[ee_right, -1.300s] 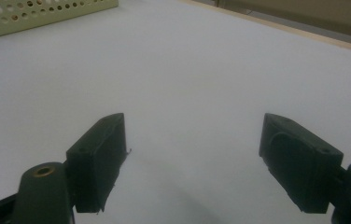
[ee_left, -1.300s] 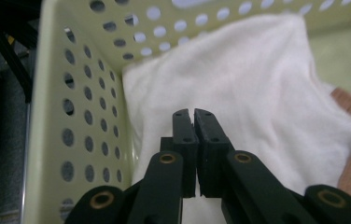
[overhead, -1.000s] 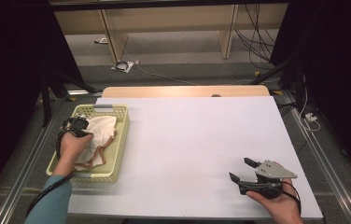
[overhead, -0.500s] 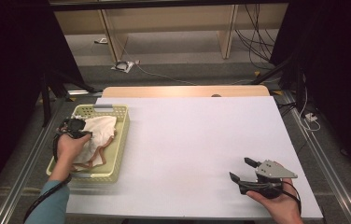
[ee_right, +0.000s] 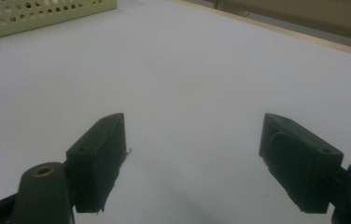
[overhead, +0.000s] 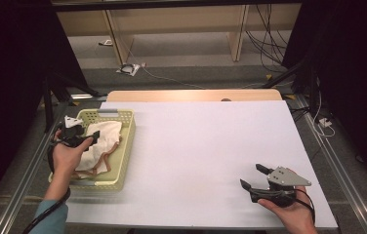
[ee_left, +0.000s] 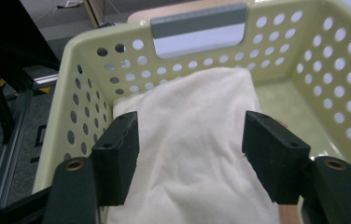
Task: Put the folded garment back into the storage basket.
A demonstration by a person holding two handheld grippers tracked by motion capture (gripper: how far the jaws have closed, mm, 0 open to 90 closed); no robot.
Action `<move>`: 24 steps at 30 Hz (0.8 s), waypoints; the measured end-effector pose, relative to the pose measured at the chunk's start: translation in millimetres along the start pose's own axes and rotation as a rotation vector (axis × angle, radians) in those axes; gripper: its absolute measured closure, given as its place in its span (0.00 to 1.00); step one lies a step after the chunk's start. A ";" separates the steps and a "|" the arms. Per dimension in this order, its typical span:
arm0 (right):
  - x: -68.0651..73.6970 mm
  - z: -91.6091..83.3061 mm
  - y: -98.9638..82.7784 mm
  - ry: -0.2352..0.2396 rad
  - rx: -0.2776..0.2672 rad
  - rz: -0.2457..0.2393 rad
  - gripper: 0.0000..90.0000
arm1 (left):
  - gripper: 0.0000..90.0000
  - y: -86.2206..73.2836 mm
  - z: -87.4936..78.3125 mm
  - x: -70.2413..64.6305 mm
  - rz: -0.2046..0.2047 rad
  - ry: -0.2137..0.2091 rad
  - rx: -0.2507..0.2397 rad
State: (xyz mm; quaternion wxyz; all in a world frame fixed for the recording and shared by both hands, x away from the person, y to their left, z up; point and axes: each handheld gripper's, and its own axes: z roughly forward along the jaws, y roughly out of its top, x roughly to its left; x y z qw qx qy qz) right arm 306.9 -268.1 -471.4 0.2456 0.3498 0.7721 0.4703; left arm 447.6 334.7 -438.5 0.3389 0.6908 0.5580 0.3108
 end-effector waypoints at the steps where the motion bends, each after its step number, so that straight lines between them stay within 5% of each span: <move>1: -0.4 0.1 0.0 0.000 -0.001 -0.002 0.26 | 0.38 0.9 -2.7 -1.4 -0.010 -0.005 -0.006; 9: -3.7 -0.5 0.8 -0.004 -0.008 0.001 0.26 | 0.22 4.8 -25.0 -13.6 -0.038 -0.051 -0.076; 24: -6.8 -1.6 2.6 -0.011 -0.017 -0.006 0.26 | 0.09 -0.2 -52.7 -39.1 -0.002 -0.125 -0.117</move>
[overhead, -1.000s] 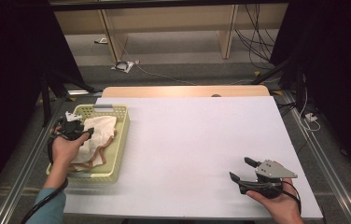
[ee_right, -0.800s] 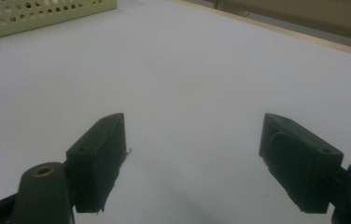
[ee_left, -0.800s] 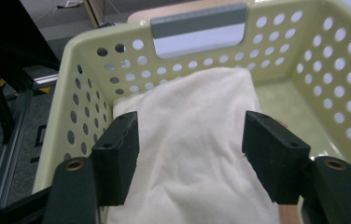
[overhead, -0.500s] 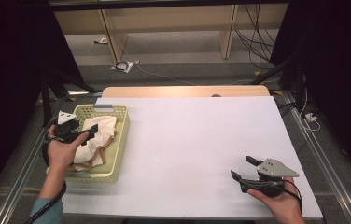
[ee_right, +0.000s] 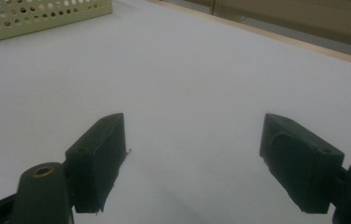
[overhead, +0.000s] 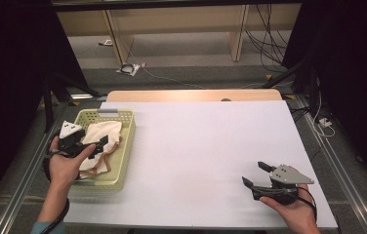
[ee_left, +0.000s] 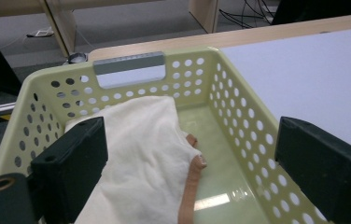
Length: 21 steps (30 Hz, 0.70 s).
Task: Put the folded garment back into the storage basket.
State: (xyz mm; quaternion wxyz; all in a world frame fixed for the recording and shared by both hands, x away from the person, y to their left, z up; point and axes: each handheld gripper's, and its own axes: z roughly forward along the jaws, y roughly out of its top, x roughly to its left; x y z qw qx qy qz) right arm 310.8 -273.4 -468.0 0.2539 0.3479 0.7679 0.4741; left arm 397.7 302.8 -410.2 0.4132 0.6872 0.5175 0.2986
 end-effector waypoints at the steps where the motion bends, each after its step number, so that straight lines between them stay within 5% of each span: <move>1: -0.1 0.1 0.1 0.000 -0.004 0.001 0.26 | 0.09 0.2 -1.4 -2.3 0.006 -0.002 -0.003; 21: -1.9 -1.4 1.4 0.006 -0.008 -0.008 0.26 | 0.11 -7.3 -14.6 -22.9 0.046 -0.032 0.005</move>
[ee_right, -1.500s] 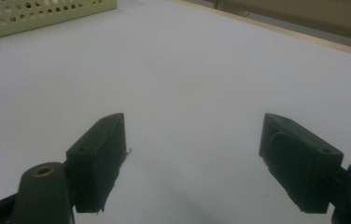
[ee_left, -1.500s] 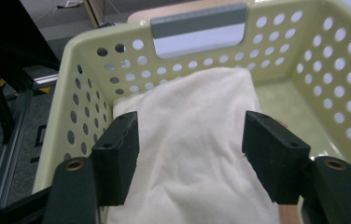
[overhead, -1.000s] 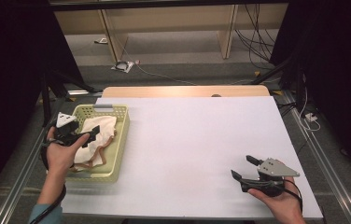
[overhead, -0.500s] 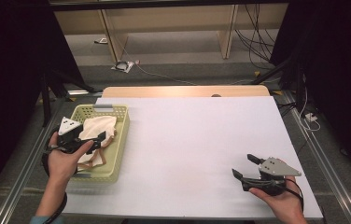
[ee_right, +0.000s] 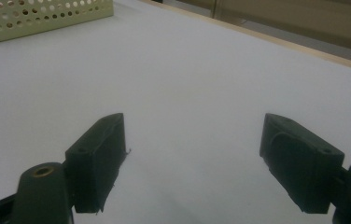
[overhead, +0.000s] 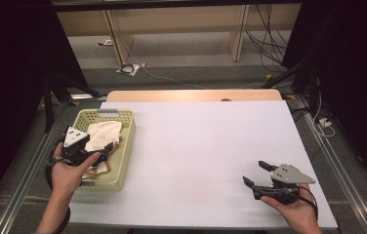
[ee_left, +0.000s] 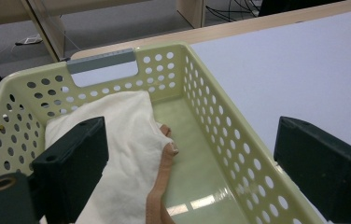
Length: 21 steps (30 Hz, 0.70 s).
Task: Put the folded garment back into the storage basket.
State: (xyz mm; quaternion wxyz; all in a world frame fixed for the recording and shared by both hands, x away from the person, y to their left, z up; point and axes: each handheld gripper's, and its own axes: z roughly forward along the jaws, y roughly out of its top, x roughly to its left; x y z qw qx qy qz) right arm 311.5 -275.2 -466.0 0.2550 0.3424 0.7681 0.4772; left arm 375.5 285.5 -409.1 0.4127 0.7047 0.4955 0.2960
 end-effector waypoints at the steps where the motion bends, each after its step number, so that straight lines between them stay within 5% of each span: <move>1: -0.1 0.0 0.0 0.000 0.000 0.000 0.26 | 0.11 -0.4 -0.4 -1.3 0.002 -0.001 0.000; 21: -3.1 -1.9 0.4 -0.006 -0.003 0.002 0.26 | 0.12 -7.9 -9.0 -23.8 0.031 -0.056 0.000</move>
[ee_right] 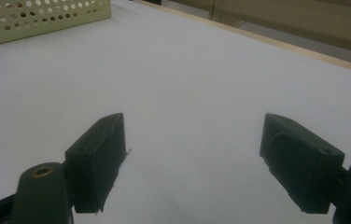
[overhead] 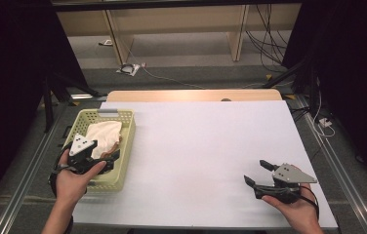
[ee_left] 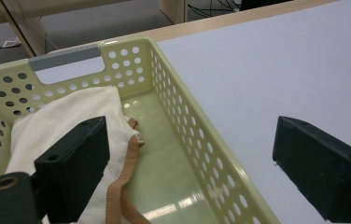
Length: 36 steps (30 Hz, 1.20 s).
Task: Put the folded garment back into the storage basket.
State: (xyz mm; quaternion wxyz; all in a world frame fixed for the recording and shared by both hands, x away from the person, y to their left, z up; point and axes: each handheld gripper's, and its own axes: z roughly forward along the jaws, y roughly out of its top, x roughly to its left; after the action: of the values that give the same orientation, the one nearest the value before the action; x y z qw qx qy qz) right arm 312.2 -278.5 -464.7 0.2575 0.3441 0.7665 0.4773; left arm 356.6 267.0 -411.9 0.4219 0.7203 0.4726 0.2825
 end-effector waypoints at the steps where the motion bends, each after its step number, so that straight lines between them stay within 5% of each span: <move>1: -0.1 0.0 0.0 0.000 -0.001 0.000 0.26 | 0.12 -0.3 -0.3 -0.9 -0.003 -0.004 -0.002; 36: -2.5 -2.2 0.0 -0.006 -0.001 0.007 0.26 | 0.13 -9.4 -10.2 -20.7 0.037 -0.047 -0.005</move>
State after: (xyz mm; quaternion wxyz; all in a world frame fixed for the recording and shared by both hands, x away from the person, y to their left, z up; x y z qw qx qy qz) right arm 312.2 -281.7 -463.6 0.2583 0.3480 0.7643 0.4774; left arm 336.0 253.3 -415.4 0.4294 0.7342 0.4486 0.2745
